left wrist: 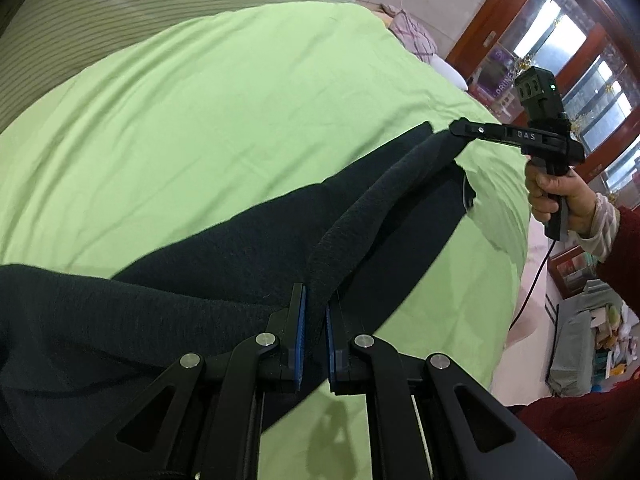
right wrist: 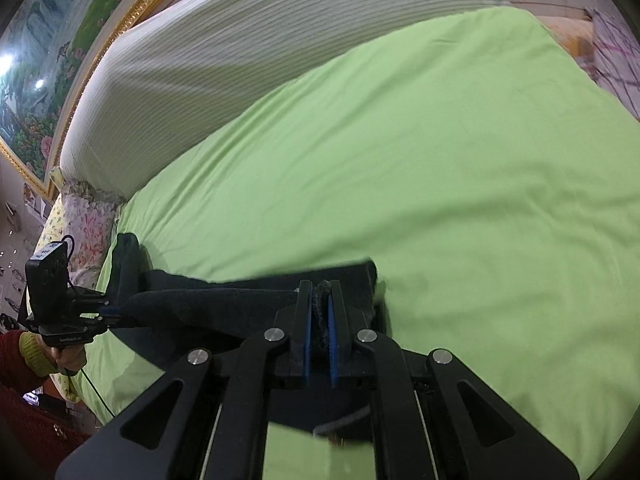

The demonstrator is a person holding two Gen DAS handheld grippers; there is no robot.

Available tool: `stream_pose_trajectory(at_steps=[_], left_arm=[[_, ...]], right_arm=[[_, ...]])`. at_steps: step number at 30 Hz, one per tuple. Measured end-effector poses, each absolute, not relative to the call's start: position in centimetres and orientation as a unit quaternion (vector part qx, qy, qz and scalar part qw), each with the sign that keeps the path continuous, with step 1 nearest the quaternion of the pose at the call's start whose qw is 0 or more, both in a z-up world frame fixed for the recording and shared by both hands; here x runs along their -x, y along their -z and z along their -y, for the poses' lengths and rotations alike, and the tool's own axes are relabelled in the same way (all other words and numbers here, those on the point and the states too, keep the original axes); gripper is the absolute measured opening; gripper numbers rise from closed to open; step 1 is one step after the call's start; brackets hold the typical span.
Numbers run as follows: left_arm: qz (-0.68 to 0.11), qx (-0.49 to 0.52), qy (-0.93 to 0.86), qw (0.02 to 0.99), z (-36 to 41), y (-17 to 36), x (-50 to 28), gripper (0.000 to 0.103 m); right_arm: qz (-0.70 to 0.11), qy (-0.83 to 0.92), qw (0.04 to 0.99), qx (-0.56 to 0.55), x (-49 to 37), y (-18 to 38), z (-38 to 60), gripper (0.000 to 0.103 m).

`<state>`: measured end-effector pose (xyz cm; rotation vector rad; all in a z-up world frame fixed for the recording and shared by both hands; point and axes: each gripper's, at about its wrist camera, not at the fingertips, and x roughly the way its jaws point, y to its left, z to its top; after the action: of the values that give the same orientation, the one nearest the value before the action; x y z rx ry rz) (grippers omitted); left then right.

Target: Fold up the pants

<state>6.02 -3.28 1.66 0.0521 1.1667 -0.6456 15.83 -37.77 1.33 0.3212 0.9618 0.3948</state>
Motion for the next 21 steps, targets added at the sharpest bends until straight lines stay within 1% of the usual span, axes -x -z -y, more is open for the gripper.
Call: stream_pose_trajectory(at_steps=[7,10,12,13,14,15,16,17,19,21], left_arm=[[-0.549,-0.043,0.297,0.781,3.7,0.1,-4.3,0.008],[-0.563,-0.045,0.286,0.774,3.9,1.1,-4.1,0.011],[-0.573,-0.034,0.278,0.771,3.5,1.5,-3.7,0.016],[-0.574,-0.028,0.273,0.772,3.3,1.4,-3.5,0.017],[-0.572,-0.024,0.269,0.774,3.0,1.4,-3.3,0.02],[-0.573,-0.017,0.265,0.775,2.8,1.3,-3.2,0.023],[-0.575,-0.008,0.261,0.775,2.5,1.3,-2.9,0.025],[-0.579,0.004,0.253,0.775,1.9,1.2,-2.7,0.028],[-0.581,0.019,0.241,0.777,1.0,1.0,-2.4,0.031],[-0.583,0.034,0.222,0.78,-0.1,0.8,-2.2,0.038]], right_arm=[[-0.489,-0.163,0.85,-0.106,-14.1,0.4,36.9,0.008],[-0.505,-0.145,0.846,-0.094,-14.1,1.2,36.9,0.01],[-0.509,-0.126,0.846,-0.093,-14.1,1.4,37.0,0.018],[-0.511,-0.117,0.847,-0.093,-13.9,1.3,37.0,0.029],[-0.512,-0.102,0.848,-0.093,-13.8,1.2,37.2,0.045],[-0.51,-0.087,0.851,-0.092,-13.6,0.9,37.3,0.05],[-0.502,-0.083,0.855,-0.095,-13.3,0.4,37.3,0.052],[-0.496,-0.081,0.859,-0.098,-13.1,0.1,37.5,0.052],[-0.481,-0.078,0.867,-0.108,-12.9,-1.0,37.6,0.052],[-0.467,-0.082,0.873,-0.116,-13.0,-1.9,37.0,0.052]])
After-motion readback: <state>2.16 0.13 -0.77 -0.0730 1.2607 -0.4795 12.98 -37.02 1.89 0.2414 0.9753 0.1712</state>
